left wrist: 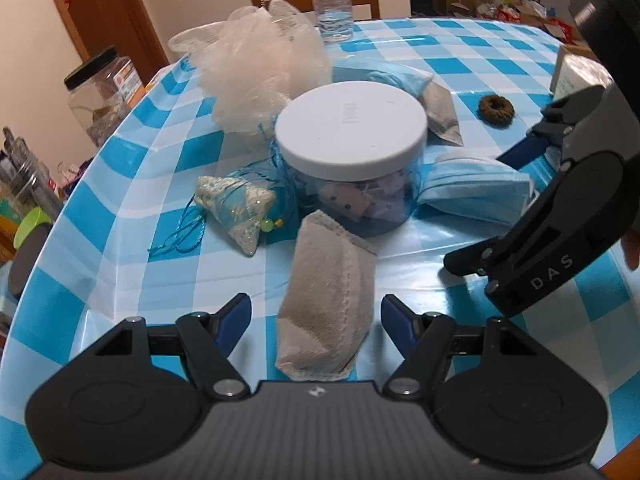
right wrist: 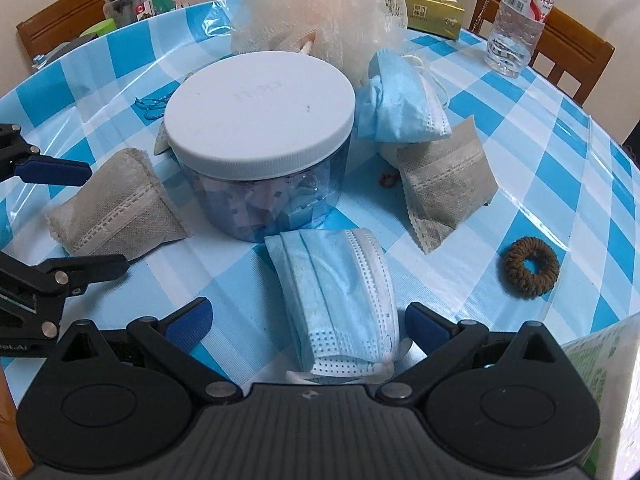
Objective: Organize soft objects
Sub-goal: 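Close the right gripper on the blue face mask while the left gripper holds the pouch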
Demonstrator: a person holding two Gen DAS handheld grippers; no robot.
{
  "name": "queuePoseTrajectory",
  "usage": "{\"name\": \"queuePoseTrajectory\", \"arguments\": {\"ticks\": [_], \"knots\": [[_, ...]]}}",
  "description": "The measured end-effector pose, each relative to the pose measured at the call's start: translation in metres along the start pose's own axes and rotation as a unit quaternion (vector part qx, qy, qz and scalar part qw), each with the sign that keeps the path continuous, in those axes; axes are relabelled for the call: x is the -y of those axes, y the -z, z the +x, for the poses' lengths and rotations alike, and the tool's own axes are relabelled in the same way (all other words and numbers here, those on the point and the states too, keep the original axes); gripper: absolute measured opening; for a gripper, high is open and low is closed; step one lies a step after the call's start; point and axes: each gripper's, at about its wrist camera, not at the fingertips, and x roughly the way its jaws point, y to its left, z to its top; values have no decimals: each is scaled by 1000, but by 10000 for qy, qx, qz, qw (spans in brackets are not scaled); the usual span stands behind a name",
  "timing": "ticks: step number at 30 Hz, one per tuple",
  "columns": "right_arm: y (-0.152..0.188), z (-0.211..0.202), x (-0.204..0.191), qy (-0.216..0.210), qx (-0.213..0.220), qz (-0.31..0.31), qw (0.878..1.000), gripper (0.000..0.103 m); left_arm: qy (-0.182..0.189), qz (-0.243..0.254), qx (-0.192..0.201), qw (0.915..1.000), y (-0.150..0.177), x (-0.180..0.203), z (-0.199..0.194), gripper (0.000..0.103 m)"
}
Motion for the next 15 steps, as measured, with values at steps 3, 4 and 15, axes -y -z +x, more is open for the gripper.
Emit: {"name": "queuePoseTrajectory", "arguments": {"ticks": [3,4,15], "knots": [[3,-1,0,0,82,-5,10000,103,-14,134,27,9999,-1,6,0,68],[3,-1,0,1,94,-1,10000,103,8,172,41,9998,-1,8,0,63],[-10,4,3,-5,-15,45,10000,101,73,85,-83,9999,-3,8,10,49]]}}
